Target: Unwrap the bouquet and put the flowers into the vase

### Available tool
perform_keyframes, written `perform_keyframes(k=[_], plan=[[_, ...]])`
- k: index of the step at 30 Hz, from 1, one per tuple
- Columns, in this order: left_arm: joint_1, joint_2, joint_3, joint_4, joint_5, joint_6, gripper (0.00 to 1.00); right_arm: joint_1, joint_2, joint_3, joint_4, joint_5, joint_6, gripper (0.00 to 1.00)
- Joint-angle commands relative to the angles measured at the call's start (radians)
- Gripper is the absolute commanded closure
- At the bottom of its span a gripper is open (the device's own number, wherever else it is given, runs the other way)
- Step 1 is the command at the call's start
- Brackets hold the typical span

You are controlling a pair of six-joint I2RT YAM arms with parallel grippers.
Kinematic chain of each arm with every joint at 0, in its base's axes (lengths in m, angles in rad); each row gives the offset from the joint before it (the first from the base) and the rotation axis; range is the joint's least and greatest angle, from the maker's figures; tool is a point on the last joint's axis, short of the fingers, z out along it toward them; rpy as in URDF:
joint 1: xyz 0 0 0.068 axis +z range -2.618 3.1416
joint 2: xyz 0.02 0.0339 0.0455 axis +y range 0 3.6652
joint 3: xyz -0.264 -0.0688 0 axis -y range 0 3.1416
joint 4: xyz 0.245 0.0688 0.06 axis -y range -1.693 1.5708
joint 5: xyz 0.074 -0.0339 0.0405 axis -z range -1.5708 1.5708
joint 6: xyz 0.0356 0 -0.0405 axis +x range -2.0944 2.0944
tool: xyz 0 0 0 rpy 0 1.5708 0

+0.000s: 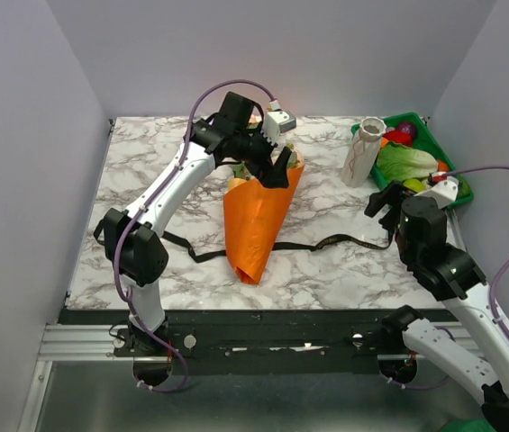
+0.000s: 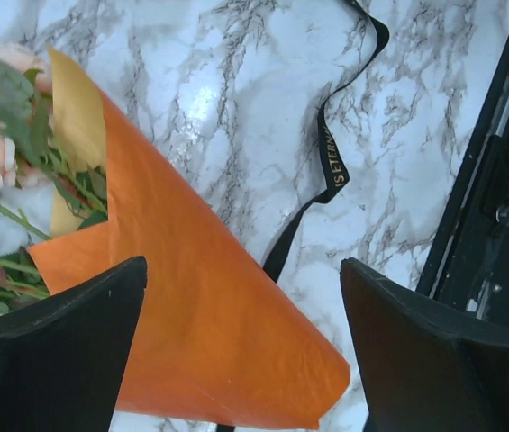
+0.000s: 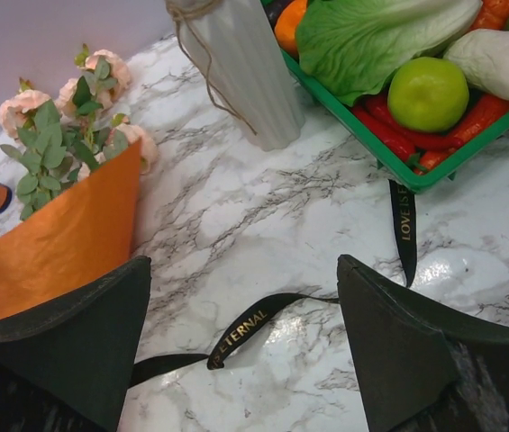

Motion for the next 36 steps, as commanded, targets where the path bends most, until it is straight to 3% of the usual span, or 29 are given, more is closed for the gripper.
perform_keyframes(k=[1,7,11,24,27,36], plan=[[0.029,-0.01,-0.002,-0.056,-0.076,0.014,0.01,0.006,-0.026,-0.014,-0.015,0.028,0.009,0.09],[0.164,-0.103,-0.21,0.031,-0.019,0.07,0.01,0.005,-0.036,-0.029,-0.009,0.017,0.008,0.08],[0.202,-0.067,-0.286,0.033,0.027,0.169,0.01,0.006,-0.033,-0.037,-0.006,0.017,0.009,0.08],[0.214,0.075,-0.232,0.025,0.088,0.218,0.09,0.006,-0.038,-0.038,-0.016,0.032,0.014,0.08],[0.214,0.085,-0.234,0.011,0.087,0.237,0.13,0.006,-0.036,-0.037,-0.016,0.035,0.016,0.08],[0.214,0.072,-0.243,-0.029,0.091,0.258,0.52,0.006,-0.026,-0.015,-0.014,0.04,0.023,0.08]])
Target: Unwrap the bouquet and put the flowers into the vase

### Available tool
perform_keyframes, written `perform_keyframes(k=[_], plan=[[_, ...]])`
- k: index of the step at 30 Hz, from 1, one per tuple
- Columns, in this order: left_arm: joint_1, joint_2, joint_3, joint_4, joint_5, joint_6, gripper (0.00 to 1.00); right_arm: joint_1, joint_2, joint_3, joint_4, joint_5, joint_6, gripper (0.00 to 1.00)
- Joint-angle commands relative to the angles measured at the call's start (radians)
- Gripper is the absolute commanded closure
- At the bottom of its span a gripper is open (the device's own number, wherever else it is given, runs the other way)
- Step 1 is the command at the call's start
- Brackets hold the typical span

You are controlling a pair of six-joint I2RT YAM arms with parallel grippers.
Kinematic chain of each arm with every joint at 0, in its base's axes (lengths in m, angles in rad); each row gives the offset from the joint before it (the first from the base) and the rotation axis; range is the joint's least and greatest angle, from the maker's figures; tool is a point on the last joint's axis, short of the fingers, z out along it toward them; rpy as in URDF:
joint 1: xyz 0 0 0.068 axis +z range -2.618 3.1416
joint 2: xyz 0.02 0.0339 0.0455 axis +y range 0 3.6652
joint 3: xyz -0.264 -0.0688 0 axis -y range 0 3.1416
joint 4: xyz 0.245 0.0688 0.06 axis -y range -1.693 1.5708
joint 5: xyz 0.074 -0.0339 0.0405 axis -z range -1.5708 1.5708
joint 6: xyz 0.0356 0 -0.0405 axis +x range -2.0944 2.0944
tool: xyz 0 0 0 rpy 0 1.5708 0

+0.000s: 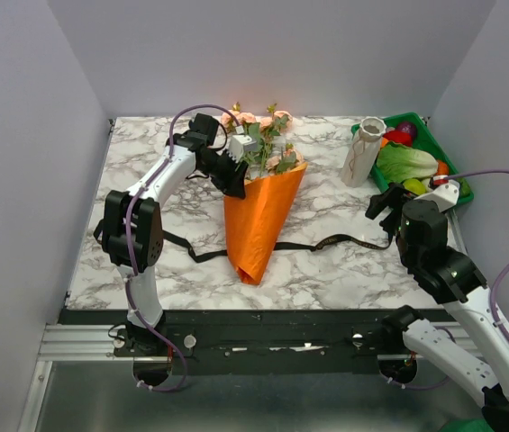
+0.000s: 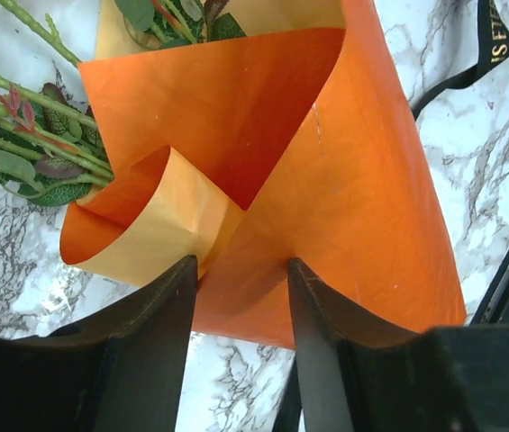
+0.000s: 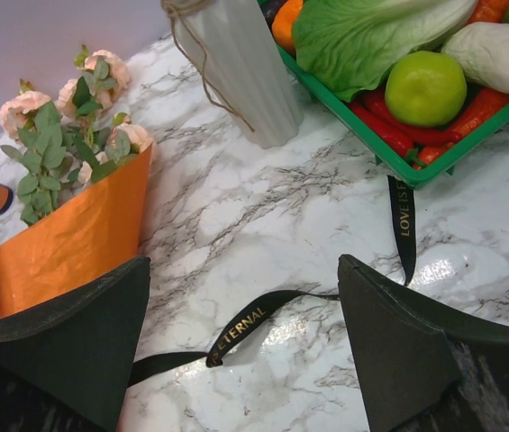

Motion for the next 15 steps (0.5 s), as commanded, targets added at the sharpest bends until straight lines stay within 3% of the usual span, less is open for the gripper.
perform_keyframes(k=[1,9,15], plan=[[-0.002,-0.009,0.017,-0.043,0.036,0.025,0.59,0.006,0.003,0.009,-0.015,0.038,0.01,0.08],[-0.017,-0.012,0.15,-0.162,0.09,0.011,0.97,0.006,-0.008,0.032,-0.023,0.041,0.013,0.09],[-0.07,-0.092,0.187,-0.19,0.127,-0.044,1.0,0.006,-0.027,0.039,-0.027,0.058,0.012,0.09]])
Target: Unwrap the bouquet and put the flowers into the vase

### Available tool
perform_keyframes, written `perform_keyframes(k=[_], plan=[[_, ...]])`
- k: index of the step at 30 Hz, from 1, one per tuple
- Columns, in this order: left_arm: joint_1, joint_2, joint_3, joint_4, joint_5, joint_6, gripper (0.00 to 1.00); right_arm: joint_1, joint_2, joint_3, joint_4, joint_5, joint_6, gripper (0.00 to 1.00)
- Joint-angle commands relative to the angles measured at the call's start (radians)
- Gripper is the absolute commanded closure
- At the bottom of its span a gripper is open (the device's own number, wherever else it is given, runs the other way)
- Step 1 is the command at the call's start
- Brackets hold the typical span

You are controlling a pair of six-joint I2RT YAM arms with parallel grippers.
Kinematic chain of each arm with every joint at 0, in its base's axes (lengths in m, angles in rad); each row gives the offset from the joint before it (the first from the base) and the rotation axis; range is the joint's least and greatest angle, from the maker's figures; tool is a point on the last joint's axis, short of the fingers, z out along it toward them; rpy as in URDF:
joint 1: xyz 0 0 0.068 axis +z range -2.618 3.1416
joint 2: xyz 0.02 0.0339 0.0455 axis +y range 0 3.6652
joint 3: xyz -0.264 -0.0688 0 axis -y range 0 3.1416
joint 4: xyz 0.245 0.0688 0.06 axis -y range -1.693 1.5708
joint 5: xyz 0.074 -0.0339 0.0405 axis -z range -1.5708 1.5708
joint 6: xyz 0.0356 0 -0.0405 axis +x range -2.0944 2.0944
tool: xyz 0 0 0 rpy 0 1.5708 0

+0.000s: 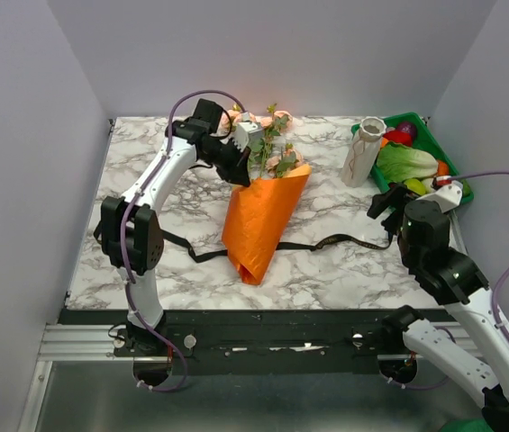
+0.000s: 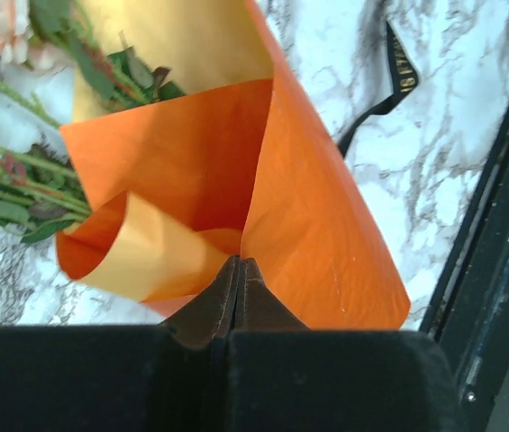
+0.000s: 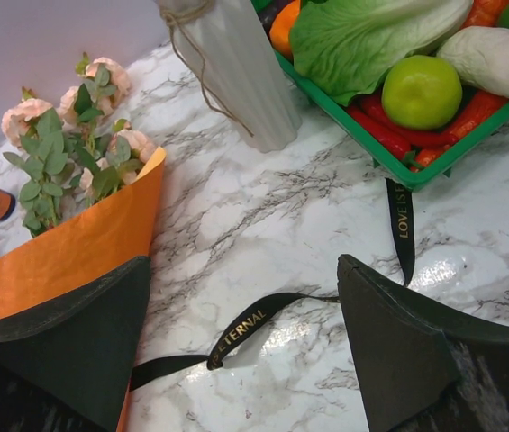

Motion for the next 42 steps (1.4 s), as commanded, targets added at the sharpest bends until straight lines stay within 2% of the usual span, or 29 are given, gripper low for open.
perform_keyframes(k=[1,7,12,14,16,18,19,23,27,31,32,35,37,42], plan=[[-0.064,-0.087,0.026,-0.055,0.072,-0.051,1.0,0.006,-0.027,0.036,-0.032,0.05,0.006,0.09],[-0.169,-0.132,0.009,0.012,0.075,-0.187,1.0,0.006,-0.057,0.032,-0.048,0.073,0.006,0.09],[-0.307,-0.096,0.072,0.06,0.023,-0.271,1.0,0.005,-0.093,0.036,-0.071,0.102,0.006,0.09],[-0.34,-0.06,0.124,0.049,0.013,-0.293,0.65,0.006,-0.105,0.036,-0.087,0.116,0.005,0.09],[-0.385,-0.037,0.159,0.038,0.019,-0.305,0.22,0.006,-0.122,0.039,-0.111,0.133,0.006,0.09],[-0.434,0.006,0.233,0.023,0.012,-0.314,0.11,0.006,-0.142,0.047,-0.131,0.144,0.008,0.08],[-0.449,0.023,0.264,0.017,0.01,-0.319,0.01,0.006,-0.149,0.052,-0.153,0.157,0.01,0.08],[-0.509,0.135,0.473,-0.014,0.019,-0.36,0.01,0.006,-0.195,0.062,-0.202,0.197,0.011,0.07],[-0.512,0.158,0.534,-0.023,-0.034,-0.364,0.01,0.006,-0.232,0.064,-0.225,0.214,0.006,0.07],[-0.442,0.077,0.353,0.061,-0.181,-0.334,0.01,0.006,-0.231,0.059,-0.228,0.214,-0.001,0.07],[-0.383,0.05,0.268,0.087,-0.206,-0.35,0.01,0.006,-0.228,0.056,-0.222,0.208,-0.004,0.07],[-0.284,0.039,0.16,0.158,-0.208,-0.374,0.01,0.006,-0.215,0.038,-0.191,0.19,-0.012,0.07],[-0.215,0.057,0.126,0.17,-0.2,-0.371,0.01,0.006,-0.203,0.026,-0.167,0.174,-0.015,0.07],[-0.173,0.163,0.071,0.211,-0.296,-0.333,0.01,0.006,-0.18,0.019,-0.141,0.148,-0.012,0.07]])
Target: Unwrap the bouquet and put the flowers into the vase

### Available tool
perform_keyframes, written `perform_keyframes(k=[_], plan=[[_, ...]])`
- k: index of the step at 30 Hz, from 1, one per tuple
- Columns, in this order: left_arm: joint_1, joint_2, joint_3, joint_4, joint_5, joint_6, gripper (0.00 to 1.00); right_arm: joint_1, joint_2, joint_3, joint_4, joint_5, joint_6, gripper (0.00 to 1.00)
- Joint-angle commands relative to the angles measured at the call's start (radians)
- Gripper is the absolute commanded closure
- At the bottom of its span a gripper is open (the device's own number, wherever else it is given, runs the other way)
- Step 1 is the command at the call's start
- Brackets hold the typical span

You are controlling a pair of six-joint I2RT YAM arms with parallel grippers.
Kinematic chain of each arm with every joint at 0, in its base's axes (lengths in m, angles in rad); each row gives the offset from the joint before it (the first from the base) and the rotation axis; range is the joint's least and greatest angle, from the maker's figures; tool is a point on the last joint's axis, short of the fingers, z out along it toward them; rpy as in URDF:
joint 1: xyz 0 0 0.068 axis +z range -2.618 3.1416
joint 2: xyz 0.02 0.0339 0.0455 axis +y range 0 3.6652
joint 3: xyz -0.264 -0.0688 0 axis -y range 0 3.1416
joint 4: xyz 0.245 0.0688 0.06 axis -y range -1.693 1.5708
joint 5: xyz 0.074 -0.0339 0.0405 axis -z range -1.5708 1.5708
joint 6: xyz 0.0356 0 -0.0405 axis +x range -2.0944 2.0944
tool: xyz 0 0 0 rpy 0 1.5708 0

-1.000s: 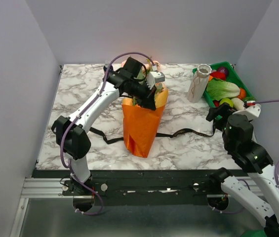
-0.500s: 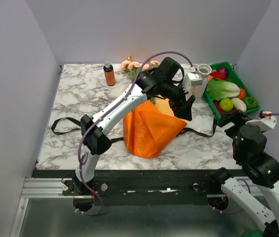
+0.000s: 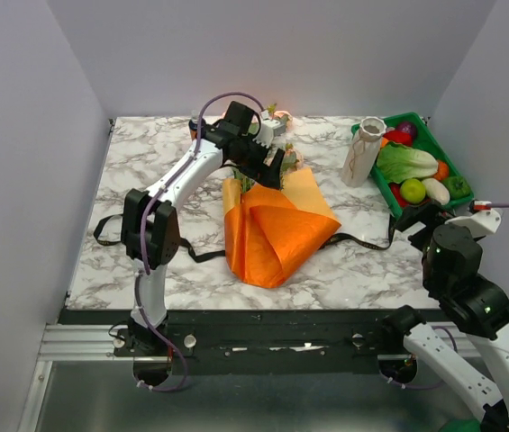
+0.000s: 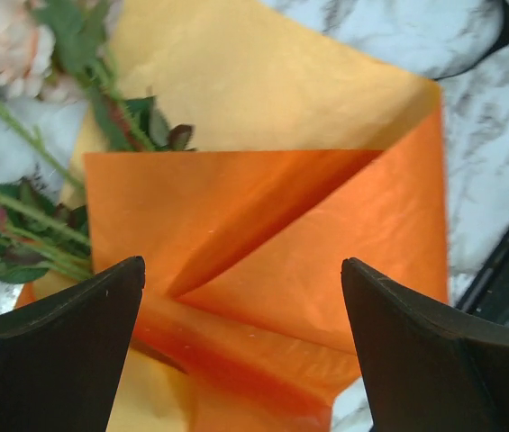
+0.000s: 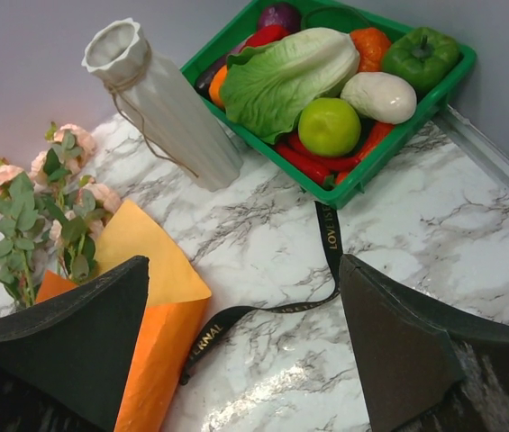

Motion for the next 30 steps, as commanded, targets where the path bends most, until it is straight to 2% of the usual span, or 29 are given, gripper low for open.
perform_keyframes(k=[1,6,11,21,24,25,27,28,30], plan=[[0.0,0.093,-0.01,0.069,-0.097,0.016,0.01,0.006,0.018,-0.018,0.034,-0.021,-0.008,0.07],[0.025,0.202,0.065,0.116,-0.117,-0.006,0.03,0.006,0.014,-0.035,0.04,-0.032,-0.006,0.08],[0.029,0.299,0.154,0.101,-0.142,0.011,0.11,0.006,0.026,-0.048,0.063,-0.043,-0.009,0.08],[0.057,0.29,0.134,0.115,-0.147,0.056,0.19,0.006,0.047,-0.071,0.106,-0.07,-0.015,0.11],[0.059,0.282,0.11,0.092,-0.085,0.074,0.39,0.006,0.052,-0.07,0.109,-0.066,-0.015,0.11],[0.059,0.279,0.1,0.087,-0.071,0.095,0.5,0.006,0.054,-0.067,0.111,-0.063,-0.015,0.11],[0.059,0.273,0.087,0.074,-0.058,0.103,0.6,0.006,0.055,-0.056,0.111,-0.056,-0.017,0.11],[0.059,0.272,0.083,0.067,-0.048,0.111,0.7,0.006,0.055,-0.053,0.112,-0.058,-0.023,0.11],[0.059,0.262,0.079,0.058,-0.045,0.122,0.77,0.006,0.06,-0.044,0.114,-0.055,-0.026,0.11]])
